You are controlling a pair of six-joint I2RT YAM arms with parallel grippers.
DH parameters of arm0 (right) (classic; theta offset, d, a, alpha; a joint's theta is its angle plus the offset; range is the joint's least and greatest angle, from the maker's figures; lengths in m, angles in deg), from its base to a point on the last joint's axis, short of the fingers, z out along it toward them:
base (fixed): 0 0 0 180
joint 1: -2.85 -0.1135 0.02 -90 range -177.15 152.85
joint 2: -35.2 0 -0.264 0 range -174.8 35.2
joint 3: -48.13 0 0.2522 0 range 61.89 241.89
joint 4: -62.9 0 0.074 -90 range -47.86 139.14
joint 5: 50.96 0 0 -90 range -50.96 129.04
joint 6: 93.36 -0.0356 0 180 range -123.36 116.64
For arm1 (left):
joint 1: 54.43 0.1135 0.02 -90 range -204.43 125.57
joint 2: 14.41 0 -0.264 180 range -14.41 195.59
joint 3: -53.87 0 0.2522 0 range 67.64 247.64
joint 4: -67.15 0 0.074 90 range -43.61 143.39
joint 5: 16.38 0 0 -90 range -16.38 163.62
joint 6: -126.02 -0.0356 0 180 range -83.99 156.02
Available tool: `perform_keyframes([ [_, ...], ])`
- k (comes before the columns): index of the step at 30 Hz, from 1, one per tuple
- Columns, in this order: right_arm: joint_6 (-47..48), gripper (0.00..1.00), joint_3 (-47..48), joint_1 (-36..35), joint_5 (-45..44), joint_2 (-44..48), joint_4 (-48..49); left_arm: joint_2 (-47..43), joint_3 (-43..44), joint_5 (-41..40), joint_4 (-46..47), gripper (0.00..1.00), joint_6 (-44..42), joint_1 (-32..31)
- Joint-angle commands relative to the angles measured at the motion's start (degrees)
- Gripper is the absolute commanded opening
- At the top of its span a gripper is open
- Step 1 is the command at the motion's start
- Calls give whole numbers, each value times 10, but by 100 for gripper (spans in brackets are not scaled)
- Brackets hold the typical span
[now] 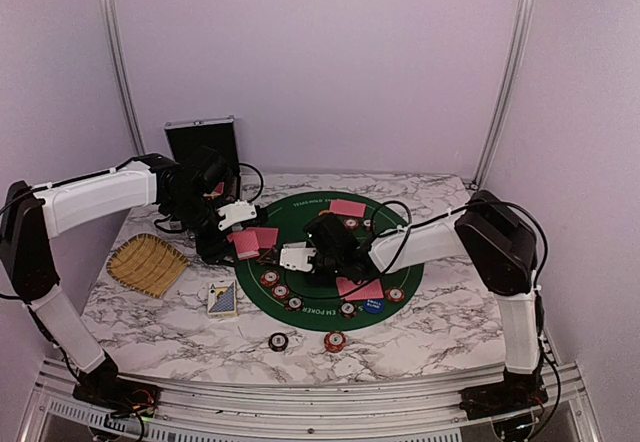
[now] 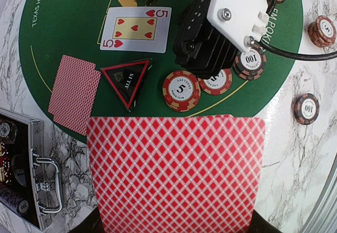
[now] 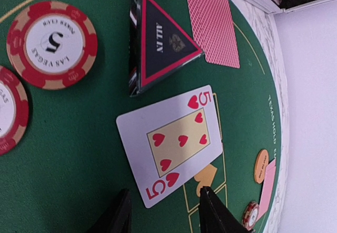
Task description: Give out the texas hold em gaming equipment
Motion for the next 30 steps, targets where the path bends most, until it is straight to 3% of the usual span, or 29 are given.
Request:
perform_keyframes([
  [1, -53, 43, 36, 4, 55, 30, -53, -18, 13, 9, -15, 0, -2, 3],
  [8, -119, 43, 68, 25, 120, 10, -84, -17, 14, 11, -15, 0, -2, 3],
  [20, -139, 43, 85, 49, 168, -34, -94, -15, 14, 12, -19, 0, -3, 3],
  [25, -144, 44, 84, 51, 163, -48, -81, -10, 20, 13, -19, 0, -2, 3],
  [30, -175, 43, 110, 63, 101, -78, -56, -5, 26, 13, -21, 0, 1, 3],
])
